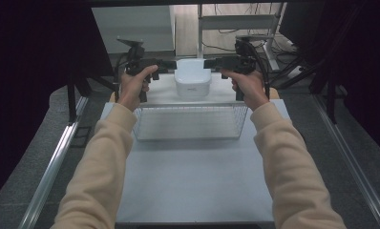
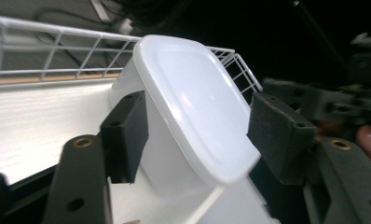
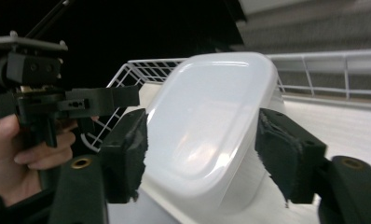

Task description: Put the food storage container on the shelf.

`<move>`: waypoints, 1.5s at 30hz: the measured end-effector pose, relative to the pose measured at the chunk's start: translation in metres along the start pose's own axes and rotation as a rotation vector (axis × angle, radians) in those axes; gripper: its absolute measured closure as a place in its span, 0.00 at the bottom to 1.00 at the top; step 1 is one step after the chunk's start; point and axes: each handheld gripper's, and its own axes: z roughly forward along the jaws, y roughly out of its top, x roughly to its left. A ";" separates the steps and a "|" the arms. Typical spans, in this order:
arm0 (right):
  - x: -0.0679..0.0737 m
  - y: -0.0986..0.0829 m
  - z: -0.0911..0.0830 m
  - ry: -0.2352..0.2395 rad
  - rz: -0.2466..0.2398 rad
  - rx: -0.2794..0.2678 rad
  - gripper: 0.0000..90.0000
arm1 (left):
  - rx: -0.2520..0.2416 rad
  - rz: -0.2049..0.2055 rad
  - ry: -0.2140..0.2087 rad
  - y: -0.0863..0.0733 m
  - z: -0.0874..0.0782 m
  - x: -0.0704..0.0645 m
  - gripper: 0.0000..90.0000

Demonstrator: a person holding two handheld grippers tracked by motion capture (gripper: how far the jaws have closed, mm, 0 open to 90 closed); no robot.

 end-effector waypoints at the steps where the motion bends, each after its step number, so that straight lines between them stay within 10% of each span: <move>1: 0.003 -0.003 -0.005 -0.003 -0.036 -0.007 0.35 | -0.005 0.020 0.008 -0.003 -0.005 -0.005 0.39; 9: -0.001 -0.047 -0.044 -0.056 -0.240 -0.024 0.30 | -0.010 0.168 0.100 -0.044 -0.033 -0.026 0.33; 19: -0.014 -0.119 -0.086 -0.095 -0.322 -0.034 0.28 | 0.005 0.317 0.150 -0.135 -0.067 -0.038 0.31; 32: -0.038 -0.224 -0.097 -0.141 -0.355 0.049 0.27 | 0.106 0.251 0.181 -0.229 -0.064 0.001 0.28; 45: -0.049 -0.235 -0.098 -0.137 -0.341 0.023 0.20 | 0.101 0.244 0.234 -0.236 -0.063 0.007 0.27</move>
